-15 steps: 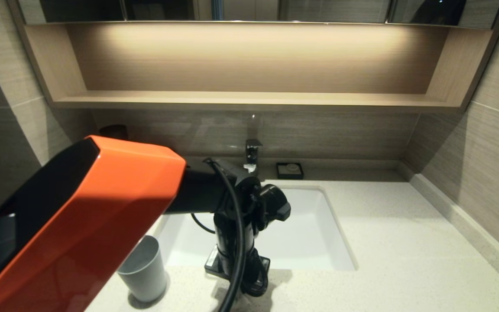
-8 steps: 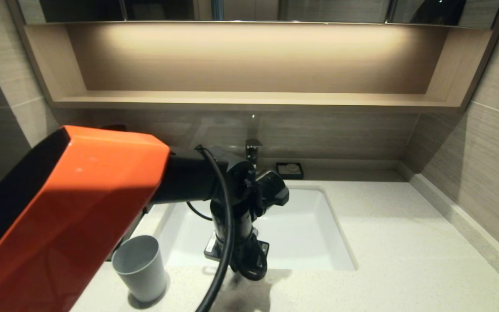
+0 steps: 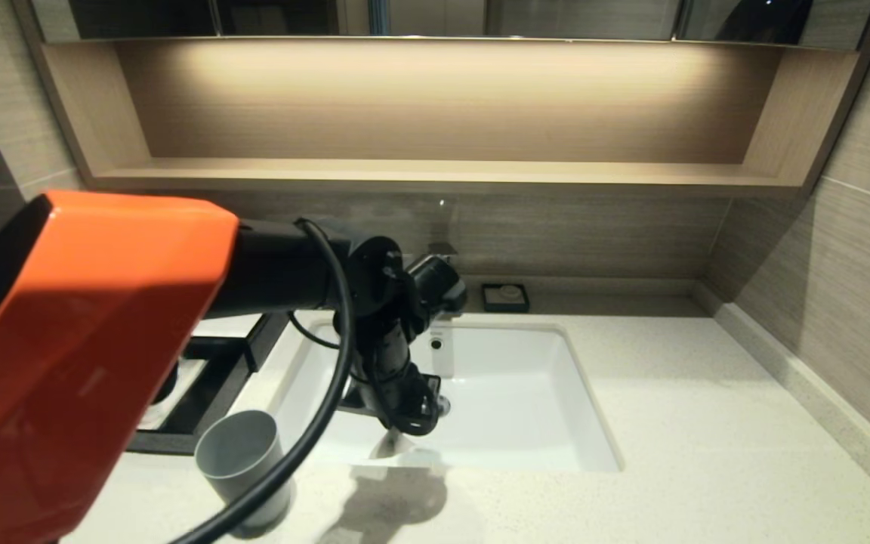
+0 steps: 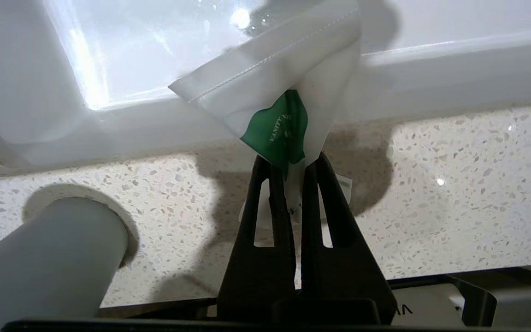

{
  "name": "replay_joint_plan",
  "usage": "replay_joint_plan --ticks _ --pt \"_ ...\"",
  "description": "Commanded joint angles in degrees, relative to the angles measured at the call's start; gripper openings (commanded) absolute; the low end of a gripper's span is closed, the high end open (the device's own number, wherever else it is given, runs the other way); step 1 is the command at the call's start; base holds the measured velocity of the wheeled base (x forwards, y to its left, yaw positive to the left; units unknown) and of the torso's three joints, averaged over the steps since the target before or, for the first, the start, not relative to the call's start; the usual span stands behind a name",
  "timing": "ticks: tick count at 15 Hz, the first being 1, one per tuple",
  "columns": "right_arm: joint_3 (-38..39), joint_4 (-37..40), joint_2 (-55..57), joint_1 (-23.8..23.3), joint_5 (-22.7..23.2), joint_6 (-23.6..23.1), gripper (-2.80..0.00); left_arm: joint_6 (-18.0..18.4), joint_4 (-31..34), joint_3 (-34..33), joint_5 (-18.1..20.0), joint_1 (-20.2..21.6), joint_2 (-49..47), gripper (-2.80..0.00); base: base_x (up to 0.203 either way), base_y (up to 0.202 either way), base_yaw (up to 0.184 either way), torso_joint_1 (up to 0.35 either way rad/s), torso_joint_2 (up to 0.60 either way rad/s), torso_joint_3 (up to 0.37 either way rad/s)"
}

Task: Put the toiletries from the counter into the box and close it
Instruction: Pick up the bathroom toiletry, then place the bathroom toiletry into the drawer

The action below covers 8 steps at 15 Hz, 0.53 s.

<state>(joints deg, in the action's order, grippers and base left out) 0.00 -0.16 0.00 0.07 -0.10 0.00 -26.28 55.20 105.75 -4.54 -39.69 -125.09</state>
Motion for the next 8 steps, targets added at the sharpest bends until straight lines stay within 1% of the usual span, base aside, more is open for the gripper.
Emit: replay_joint_plan --ticks 1,5,8 --pt "0.0 0.0 0.0 0.0 0.0 0.0 -2.80 -0.2 0.0 0.7 -1.0 1.6 1.3 -2.80 0.000 0.000 0.000 0.000 0.00 0.000" --pt "0.0 0.0 -0.1 0.0 0.0 0.0 -2.80 0.0 -0.3 4.5 -1.6 3.0 2.3 -2.80 0.000 0.000 0.000 0.000 0.00 0.000" --pt "0.0 0.0 0.0 0.0 0.0 0.0 -2.80 0.6 -3.0 4.5 -6.1 5.3 3.7 -2.80 0.000 0.000 0.000 0.000 0.00 0.000"
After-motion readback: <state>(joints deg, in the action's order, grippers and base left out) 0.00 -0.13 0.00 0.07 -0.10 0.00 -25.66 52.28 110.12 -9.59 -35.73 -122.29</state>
